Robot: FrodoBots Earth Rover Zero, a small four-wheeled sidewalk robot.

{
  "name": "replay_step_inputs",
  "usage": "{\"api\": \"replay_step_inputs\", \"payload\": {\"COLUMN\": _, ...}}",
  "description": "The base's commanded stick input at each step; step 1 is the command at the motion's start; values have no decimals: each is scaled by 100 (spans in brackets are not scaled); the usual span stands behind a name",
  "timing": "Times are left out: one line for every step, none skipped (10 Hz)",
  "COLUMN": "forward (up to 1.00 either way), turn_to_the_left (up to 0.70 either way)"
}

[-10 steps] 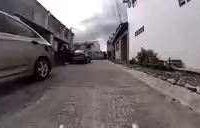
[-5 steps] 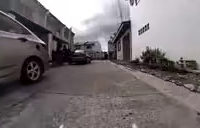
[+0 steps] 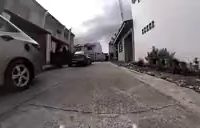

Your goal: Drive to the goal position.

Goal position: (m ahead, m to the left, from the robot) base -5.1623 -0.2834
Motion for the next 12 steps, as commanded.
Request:
{"api": "replay_step_inputs", "payload": {"forward": 100, "turn_to_the_left": 2}}
{"api": "replay_step_inputs", "payload": {"forward": 100, "turn_to_the_left": 2}}
{"api": "replay_step_inputs", "payload": {"forward": 100, "turn_to_the_left": 2}}
{"api": "replay_step_inputs", "payload": {"forward": 100, "turn_to_the_left": 2}}
{"api": "replay_step_inputs", "payload": {"forward": 100, "turn_to_the_left": 2}}
{"api": "replay_step_inputs", "payload": {"forward": 100, "turn_to_the_left": 2}}
{"api": "replay_step_inputs", "payload": {"forward": 100, "turn_to_the_left": 2}}
{"api": "replay_step_inputs", "payload": {"forward": 100, "turn_to_the_left": 2}}
{"api": "replay_step_inputs", "payload": {"forward": 100, "turn_to_the_left": -1}}
{"api": "replay_step_inputs", "payload": {"forward": 100, "turn_to_the_left": -17}}
{"api": "replay_step_inputs", "payload": {"forward": 100, "turn_to_the_left": -38}}
{"api": "replay_step_inputs", "payload": {"forward": 100, "turn_to_the_left": -38}}
